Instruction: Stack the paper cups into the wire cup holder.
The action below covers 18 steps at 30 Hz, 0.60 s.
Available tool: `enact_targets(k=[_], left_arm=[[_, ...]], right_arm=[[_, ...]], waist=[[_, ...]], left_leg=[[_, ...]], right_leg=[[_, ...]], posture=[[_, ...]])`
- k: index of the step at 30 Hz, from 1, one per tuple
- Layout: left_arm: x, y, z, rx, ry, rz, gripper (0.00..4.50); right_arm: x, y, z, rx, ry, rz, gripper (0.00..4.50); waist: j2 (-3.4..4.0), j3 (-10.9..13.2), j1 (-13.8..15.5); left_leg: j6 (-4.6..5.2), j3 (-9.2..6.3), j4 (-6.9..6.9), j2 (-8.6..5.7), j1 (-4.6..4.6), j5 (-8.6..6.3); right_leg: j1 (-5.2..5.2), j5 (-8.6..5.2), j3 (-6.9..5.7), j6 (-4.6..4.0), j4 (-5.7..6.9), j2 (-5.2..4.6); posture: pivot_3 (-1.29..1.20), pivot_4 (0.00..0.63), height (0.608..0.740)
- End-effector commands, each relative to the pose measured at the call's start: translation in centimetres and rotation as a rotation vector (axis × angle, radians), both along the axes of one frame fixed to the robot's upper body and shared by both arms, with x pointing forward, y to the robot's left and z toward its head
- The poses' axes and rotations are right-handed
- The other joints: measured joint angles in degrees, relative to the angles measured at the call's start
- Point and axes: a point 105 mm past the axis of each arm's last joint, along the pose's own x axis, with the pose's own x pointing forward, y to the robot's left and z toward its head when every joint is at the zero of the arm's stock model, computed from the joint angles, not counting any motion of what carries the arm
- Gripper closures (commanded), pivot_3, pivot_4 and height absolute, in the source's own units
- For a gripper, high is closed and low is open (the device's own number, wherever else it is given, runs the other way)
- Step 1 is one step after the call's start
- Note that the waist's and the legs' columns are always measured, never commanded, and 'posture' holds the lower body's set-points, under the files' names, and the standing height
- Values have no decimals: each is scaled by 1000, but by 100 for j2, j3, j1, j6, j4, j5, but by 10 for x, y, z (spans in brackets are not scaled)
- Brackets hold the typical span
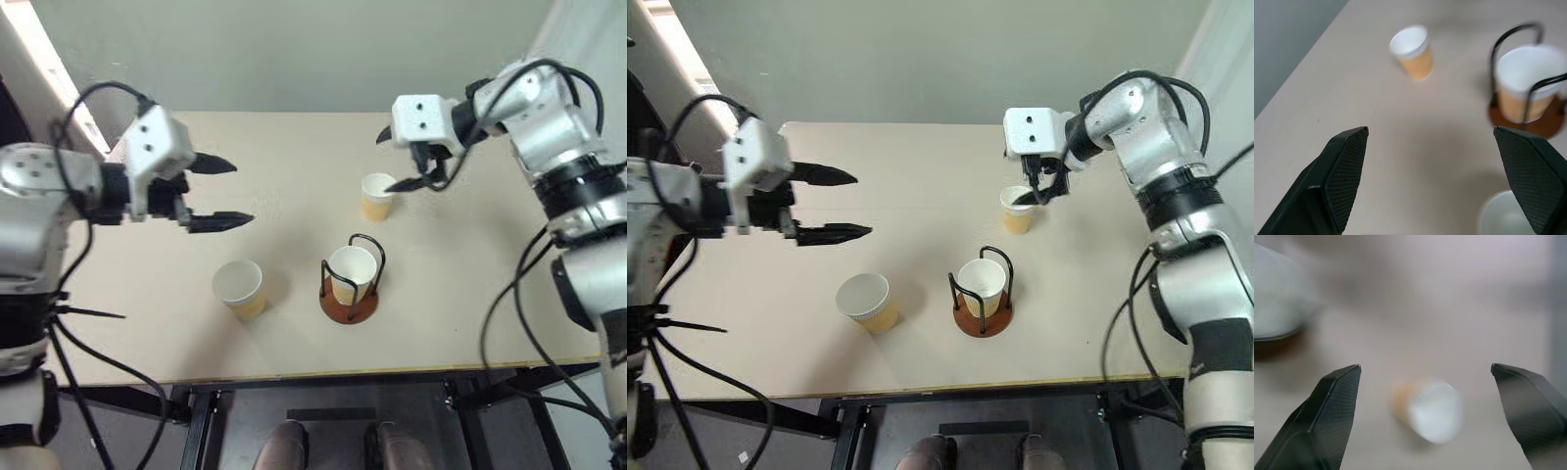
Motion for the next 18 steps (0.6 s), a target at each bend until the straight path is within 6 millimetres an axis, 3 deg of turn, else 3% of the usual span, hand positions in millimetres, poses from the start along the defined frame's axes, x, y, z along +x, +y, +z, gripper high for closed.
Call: enact_targets(k=[1, 4, 8, 15, 18], left_arm=[[-5, -5, 8, 2, -50, -14, 91], [-6, -8, 5, -16, -40, -15, 91], [-8, -13, 6, -43, -44, -7, 91], [-13, -15, 5, -55, -33, 7, 91], [-16, -15, 6, -60, -28, 9, 91]], right_arm=[[14, 0, -13, -13, -13, -55, 288], [20, 2, -31, -21, 14, -103, 288], [29, -1, -49, -49, 0, -172, 288], [33, -5, -79, -74, 33, -240, 288], [36, -7, -90, -92, 21, -267, 886]], waist=[[1, 1, 1], [3, 2, 4], [3, 2, 7], [3, 2, 13], [3, 2, 20]], left_leg=[[-5, 1, -1, 0, -3, -5], [-21, 5, -1, 1, -31, -15], [-83, 5, -1, 8, -51, -2], [-86, 6, 9, 9, -85, -10], [-86, 7, 10, 9, -85, -11]], right_leg=[[-7, 0, -2, 0, 0, 0], [-37, 29, -6, 49, -1, 1], [-52, 29, -14, 50, -7, 5], [-59, 32, -18, 55, -17, 6], [-59, 33, -19, 55, -20, 5]], posture=[[0, 150, 740], [0, 150, 740], [0, 150, 740], [0, 150, 740], [0, 150, 740]])
